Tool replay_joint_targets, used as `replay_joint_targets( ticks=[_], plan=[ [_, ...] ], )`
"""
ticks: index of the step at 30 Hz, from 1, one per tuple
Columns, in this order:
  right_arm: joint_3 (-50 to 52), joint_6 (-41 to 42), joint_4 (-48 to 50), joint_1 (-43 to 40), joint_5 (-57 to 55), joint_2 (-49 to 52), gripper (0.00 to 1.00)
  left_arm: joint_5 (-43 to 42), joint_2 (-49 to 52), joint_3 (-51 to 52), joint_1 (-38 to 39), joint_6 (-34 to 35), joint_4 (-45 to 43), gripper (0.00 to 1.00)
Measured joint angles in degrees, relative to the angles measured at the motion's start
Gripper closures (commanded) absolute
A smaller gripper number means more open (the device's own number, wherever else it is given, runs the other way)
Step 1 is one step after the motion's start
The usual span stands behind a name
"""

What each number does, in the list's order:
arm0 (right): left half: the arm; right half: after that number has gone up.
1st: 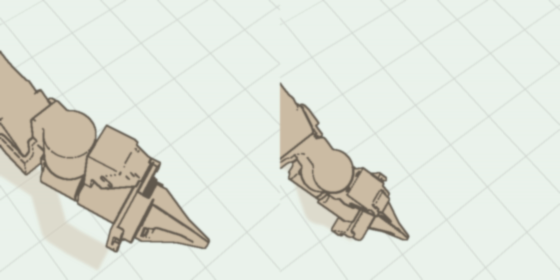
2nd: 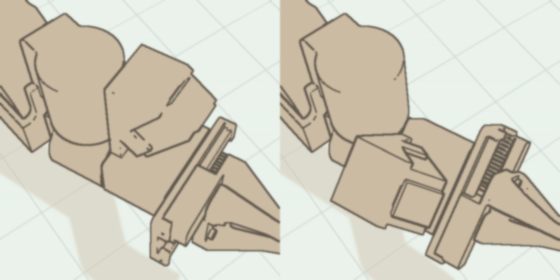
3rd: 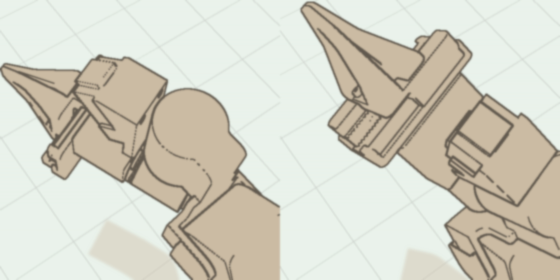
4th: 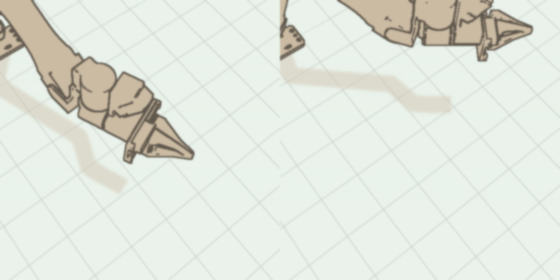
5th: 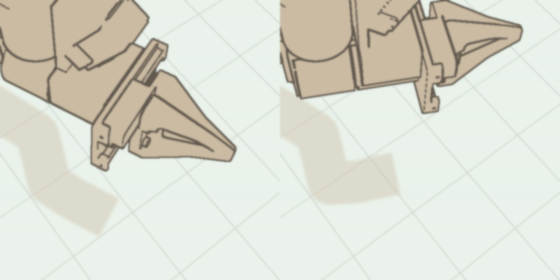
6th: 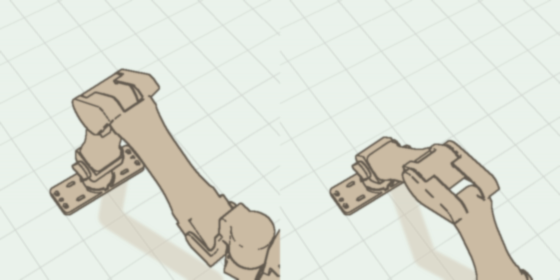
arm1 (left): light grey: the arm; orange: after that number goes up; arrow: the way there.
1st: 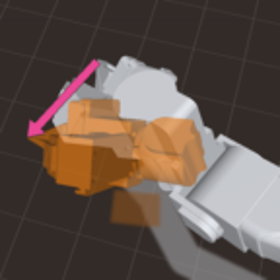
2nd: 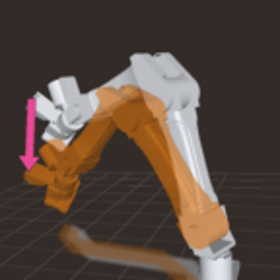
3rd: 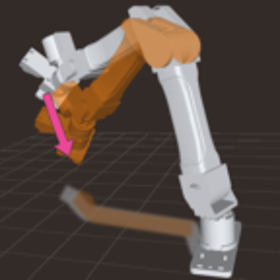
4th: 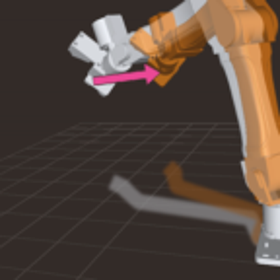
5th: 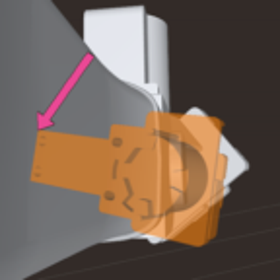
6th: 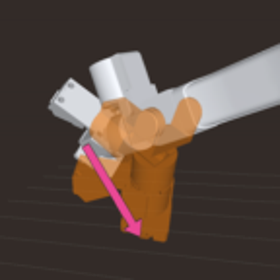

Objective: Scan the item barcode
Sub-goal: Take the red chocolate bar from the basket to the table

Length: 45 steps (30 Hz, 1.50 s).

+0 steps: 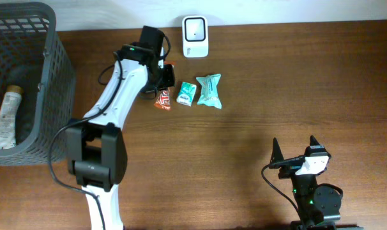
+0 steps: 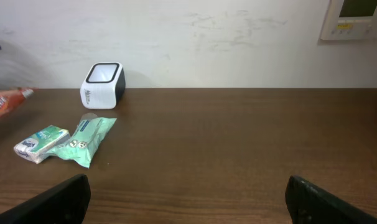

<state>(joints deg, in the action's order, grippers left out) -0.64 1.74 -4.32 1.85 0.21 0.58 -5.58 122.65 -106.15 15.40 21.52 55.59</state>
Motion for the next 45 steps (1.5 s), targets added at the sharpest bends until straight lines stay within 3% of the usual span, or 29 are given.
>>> replay_joint_targets(
  ticks=[3, 7, 9, 12, 14, 20, 21, 22, 27, 34, 38, 42, 45],
  plan=[
    [0.02, 0.0, 0.0, 0.0, 0.0, 0.0, 0.01, 2.86, 3.93, 0.07, 0.9, 0.94, -5.09, 1.0],
    [0.0, 0.07, 0.0, 0.0, 0.0, 0.0, 0.01, 2.14, 7.48, 0.15, 2.14, 1.53, -5.55, 0.89],
    [0.02, 0.0, 0.0, 0.0, 0.0, 0.0, 0.01, 0.96, 7.98, 0.24, 3.69, 1.9, -4.98, 0.69],
    [0.02, 0.02, 0.0, 0.0, 0.0, 0.0, 0.01, 0.0, 7.98, 0.24, 6.03, 2.1, -3.54, 0.65],
    [0.0, 0.02, 0.0, 0.0, 0.0, 0.0, 0.01, -0.39, 7.98, -0.5, 6.78, 2.1, -1.29, 0.57],
    [0.02, 0.0, 0.02, 0.0, -0.02, 0.0, 0.01, -1.03, 6.99, -21.51, 0.87, 1.84, 9.25, 0.4],
    [0.0, 0.0, 0.02, 0.0, 0.0, 0.0, 0.01, -1.09, 6.51, -24.02, -0.35, 1.22, 10.05, 0.31],
    [0.02, 0.02, 0.0, 0.0, -0.02, 0.0, 0.01, -1.03, 5.95, -29.07, -2.45, -0.04, 11.1, 0.01],
    [0.0, 0.02, 0.0, 0.0, 0.0, 0.0, 0.01, 1.36, 1.88, -42.88, -12.68, -4.44, 12.26, 0.01],
    [0.0, 0.0, 0.0, 0.0, 0.0, 0.0, 0.01, 7.58, 0.09, -46.01, -31.26, -5.73, 9.66, 0.0],
    [0.0, 0.02, 0.0, 0.0, 0.0, 0.0, 0.01, 9.46, 0.09, -45.59, -39.63, -17.11, 9.01, 0.07],
    [0.0, 0.02, 0.0, 0.0, 0.0, 0.0, 0.01, 10.88, -0.39, -35.34, -44.52, -22.71, 5.73, 0.08],
    [0.0, 0.02, 0.0, 0.0, 0.0, 0.0, 0.01, 20.68, -0.83, -19.85, -46.21, -26.58, 1.31, 0.07]
  ],
)
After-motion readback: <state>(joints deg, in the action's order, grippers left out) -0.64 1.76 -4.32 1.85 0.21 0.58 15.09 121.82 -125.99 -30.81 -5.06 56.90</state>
